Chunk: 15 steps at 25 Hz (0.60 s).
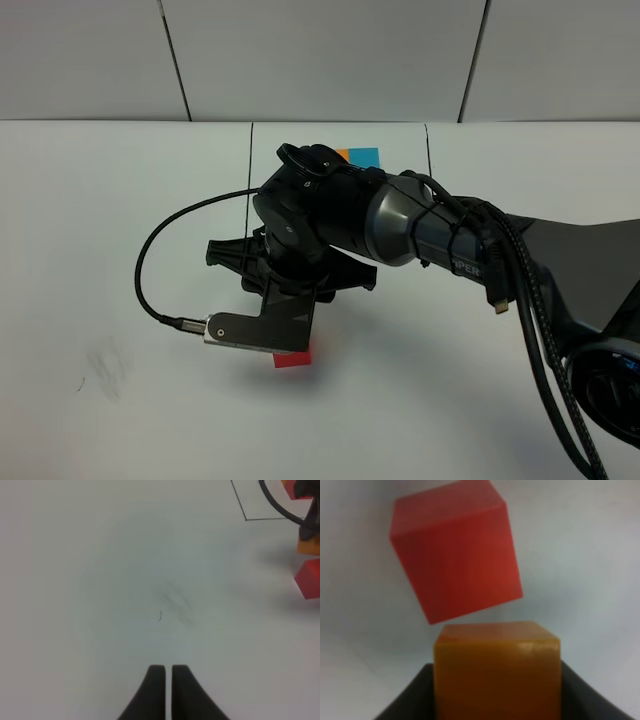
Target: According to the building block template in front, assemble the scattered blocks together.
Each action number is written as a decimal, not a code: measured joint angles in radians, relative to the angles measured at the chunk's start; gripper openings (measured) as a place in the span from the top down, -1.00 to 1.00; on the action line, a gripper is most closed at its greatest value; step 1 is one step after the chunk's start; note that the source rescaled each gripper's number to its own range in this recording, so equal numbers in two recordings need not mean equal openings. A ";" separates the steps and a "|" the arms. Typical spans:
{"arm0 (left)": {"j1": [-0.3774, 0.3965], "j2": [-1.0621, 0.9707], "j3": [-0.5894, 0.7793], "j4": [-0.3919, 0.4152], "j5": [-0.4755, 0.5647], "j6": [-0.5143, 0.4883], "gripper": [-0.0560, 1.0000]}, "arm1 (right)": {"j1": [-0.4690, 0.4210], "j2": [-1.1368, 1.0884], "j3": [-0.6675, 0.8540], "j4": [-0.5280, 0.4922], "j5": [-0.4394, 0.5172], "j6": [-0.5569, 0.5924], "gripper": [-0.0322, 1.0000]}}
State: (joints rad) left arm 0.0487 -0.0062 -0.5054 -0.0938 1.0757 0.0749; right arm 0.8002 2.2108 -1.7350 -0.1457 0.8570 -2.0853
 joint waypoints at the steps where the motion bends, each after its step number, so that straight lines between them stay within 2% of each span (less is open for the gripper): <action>1: 0.000 0.000 0.000 0.000 0.000 0.000 0.88 | 0.000 0.000 0.000 0.000 0.002 0.000 -0.08; 15: 0.000 0.000 0.000 0.000 0.000 -0.001 0.88 | 0.000 0.035 0.000 0.009 0.001 0.000 -0.08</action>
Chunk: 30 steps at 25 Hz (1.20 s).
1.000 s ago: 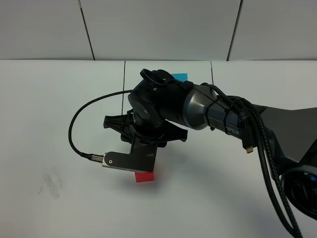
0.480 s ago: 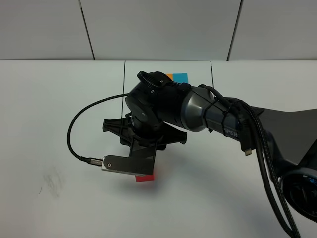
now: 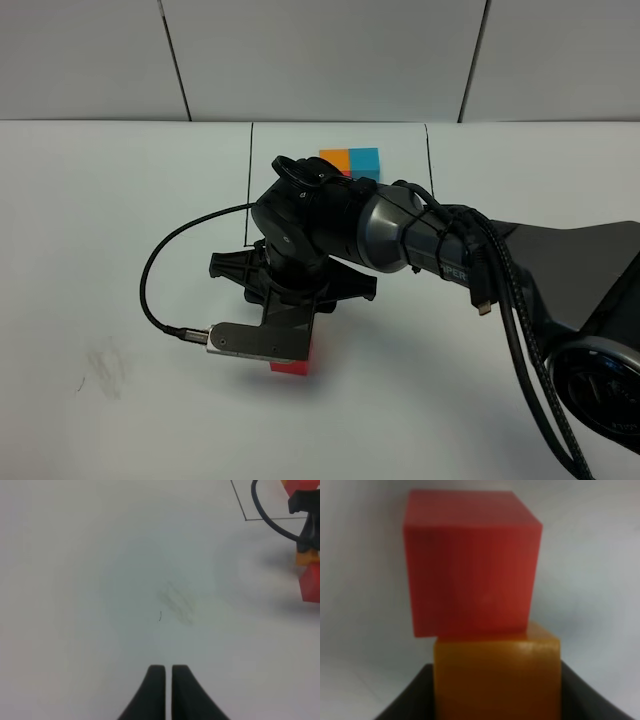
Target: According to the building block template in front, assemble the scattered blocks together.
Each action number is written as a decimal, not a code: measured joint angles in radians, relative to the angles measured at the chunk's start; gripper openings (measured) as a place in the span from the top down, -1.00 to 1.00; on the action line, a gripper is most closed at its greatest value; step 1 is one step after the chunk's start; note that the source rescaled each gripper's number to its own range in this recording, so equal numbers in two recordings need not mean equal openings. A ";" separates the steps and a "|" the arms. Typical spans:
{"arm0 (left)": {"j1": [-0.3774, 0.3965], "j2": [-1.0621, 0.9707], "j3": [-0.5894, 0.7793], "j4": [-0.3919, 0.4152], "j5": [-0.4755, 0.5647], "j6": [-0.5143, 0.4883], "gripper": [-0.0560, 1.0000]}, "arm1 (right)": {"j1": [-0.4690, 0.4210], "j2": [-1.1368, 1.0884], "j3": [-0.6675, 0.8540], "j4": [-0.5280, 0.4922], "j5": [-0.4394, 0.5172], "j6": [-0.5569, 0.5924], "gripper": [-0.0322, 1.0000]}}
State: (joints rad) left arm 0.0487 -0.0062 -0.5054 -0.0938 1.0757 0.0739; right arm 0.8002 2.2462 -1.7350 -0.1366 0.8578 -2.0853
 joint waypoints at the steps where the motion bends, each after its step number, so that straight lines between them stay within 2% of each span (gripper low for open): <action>1: 0.000 0.000 0.000 0.000 0.000 0.000 0.88 | 0.000 0.000 0.000 0.000 0.001 0.000 -0.08; 13: 0.000 0.000 0.000 0.000 0.000 -0.001 0.88 | 0.000 0.018 0.000 -0.009 0.027 0.000 -0.08; 30: 0.000 0.000 0.000 0.000 0.000 -0.001 0.88 | 0.000 0.034 0.000 -0.012 0.003 0.000 -0.08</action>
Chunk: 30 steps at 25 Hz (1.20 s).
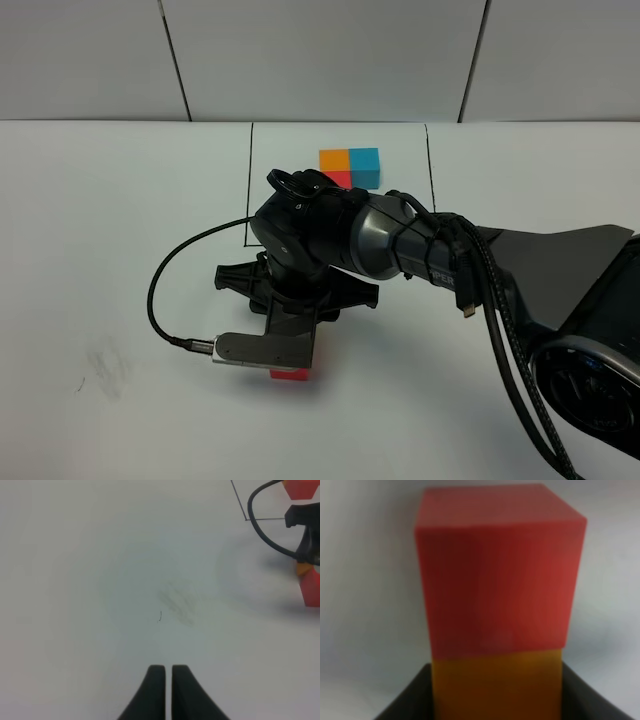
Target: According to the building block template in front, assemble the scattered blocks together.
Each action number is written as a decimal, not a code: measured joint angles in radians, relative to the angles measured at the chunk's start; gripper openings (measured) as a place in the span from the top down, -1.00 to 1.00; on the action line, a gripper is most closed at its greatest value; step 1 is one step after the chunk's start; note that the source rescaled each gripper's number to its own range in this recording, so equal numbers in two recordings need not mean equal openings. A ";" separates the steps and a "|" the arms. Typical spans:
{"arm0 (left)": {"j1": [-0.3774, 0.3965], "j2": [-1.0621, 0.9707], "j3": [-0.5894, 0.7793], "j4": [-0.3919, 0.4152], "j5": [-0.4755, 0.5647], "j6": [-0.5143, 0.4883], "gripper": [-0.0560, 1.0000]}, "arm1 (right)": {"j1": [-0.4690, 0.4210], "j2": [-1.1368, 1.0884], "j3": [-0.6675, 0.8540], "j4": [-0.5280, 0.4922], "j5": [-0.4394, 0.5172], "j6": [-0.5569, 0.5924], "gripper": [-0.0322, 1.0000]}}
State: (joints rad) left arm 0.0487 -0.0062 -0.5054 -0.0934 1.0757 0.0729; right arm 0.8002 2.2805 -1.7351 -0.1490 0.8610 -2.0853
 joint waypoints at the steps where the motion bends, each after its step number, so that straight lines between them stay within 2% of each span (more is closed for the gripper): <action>1: 0.000 0.000 0.000 0.000 0.000 0.000 0.88 | 0.000 0.001 0.000 0.000 -0.001 0.000 -0.08; 30: 0.000 0.000 0.000 0.000 0.000 0.001 0.89 | 0.000 0.006 -0.002 0.015 -0.004 0.000 -0.08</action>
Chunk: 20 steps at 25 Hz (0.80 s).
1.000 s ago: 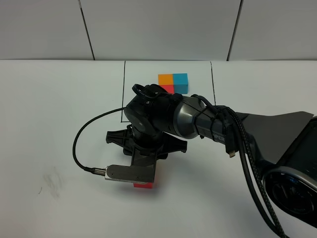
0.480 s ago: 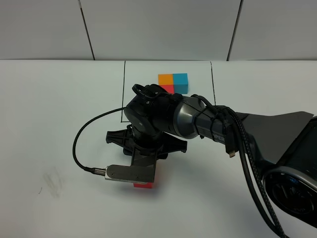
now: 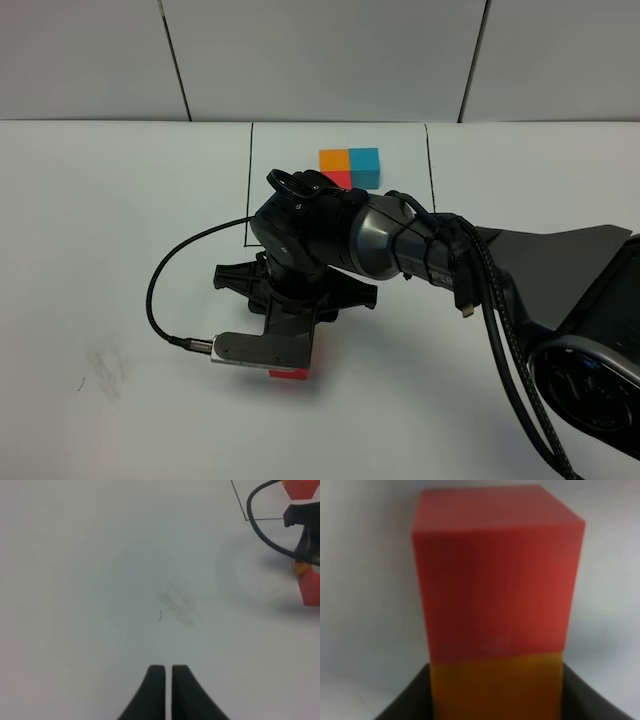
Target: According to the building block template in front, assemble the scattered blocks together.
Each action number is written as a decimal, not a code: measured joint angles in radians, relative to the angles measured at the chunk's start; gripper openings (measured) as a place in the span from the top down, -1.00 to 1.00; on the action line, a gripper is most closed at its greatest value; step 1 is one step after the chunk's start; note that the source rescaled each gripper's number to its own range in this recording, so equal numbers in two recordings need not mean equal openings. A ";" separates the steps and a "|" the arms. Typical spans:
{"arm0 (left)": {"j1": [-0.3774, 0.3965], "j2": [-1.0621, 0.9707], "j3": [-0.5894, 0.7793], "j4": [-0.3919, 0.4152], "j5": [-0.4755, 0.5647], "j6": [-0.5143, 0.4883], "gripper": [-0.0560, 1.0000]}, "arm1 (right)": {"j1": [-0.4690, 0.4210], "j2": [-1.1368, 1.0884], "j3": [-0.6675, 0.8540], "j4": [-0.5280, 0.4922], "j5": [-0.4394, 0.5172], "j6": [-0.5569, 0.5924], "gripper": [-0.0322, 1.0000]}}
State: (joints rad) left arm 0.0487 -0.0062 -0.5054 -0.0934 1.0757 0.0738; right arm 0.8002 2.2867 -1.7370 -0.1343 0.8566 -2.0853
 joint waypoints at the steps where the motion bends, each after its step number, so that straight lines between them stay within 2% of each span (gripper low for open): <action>1: 0.000 0.000 0.000 0.000 0.000 0.000 0.89 | 0.000 0.001 0.000 0.002 0.000 0.000 -0.08; 20: 0.000 0.000 0.000 0.000 0.000 0.001 0.89 | 0.000 0.006 0.000 0.007 -0.004 0.000 -0.07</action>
State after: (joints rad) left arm 0.0487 -0.0062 -0.5054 -0.0934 1.0757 0.0747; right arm 0.8002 2.2930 -1.7370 -0.1276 0.8525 -2.0853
